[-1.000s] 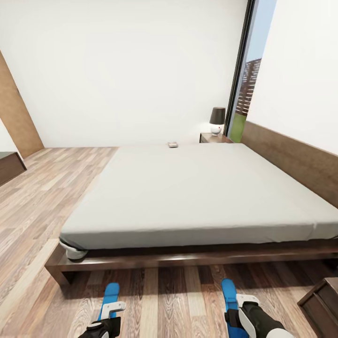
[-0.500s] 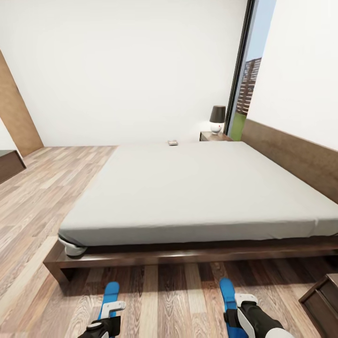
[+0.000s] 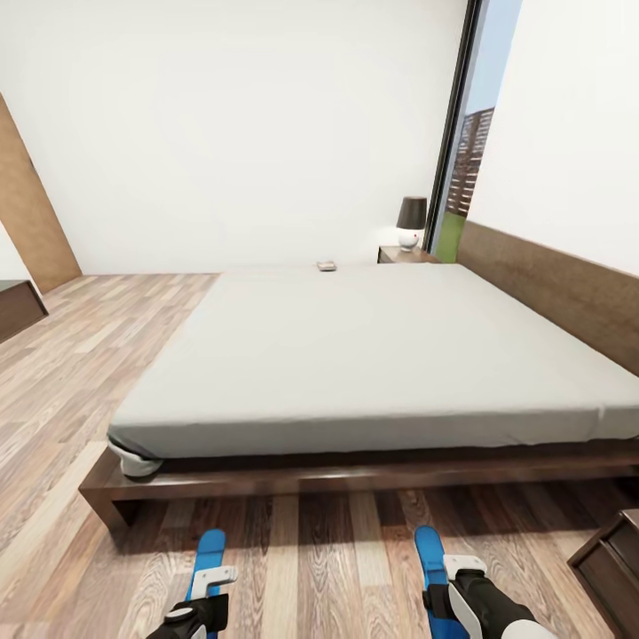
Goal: In the bedroom, move the book from the bed onto either nightstand, and place the two sandals side by side next to the bed.
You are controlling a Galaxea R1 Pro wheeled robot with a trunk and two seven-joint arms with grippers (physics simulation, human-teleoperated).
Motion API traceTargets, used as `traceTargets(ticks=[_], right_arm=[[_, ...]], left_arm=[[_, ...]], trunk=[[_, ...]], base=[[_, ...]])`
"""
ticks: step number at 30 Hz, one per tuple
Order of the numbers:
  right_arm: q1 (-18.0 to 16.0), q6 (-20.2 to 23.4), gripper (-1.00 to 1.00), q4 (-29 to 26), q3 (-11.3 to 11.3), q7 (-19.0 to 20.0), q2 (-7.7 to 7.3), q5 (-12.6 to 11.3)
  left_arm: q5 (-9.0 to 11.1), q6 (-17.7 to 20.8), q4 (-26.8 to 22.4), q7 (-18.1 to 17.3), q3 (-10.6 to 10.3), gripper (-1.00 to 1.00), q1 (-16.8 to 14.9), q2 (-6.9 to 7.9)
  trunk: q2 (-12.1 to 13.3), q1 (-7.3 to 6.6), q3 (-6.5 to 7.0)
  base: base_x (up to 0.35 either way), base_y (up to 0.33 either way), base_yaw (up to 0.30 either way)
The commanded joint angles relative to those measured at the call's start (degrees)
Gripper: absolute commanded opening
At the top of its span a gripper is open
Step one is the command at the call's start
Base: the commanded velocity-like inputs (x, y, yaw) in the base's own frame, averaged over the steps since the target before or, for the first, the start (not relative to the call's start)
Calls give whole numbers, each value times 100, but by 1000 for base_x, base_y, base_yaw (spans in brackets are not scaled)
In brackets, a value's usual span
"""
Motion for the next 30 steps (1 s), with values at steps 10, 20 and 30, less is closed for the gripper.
traceTargets(ticks=[10,20,30], right_arm=[[-2,9,-100,-13,-41,-3,-2,44],[0,-25,-100,-13,-39,0,-4,48],[-2,-40,-100,-32,-40,5,-4,48]], left_arm=[[19,-14,9,43,-45,-100,-161,-9],[28,-51,11,29,-40,-100,-176,1],[16,-61,10,58,-55,-100,-177,-1]], trunk=[[-405,219,-185],[-806,439,-365],[-1207,659,-544]], base=[[0,0,0],[0,0,0],[0,0,0]])
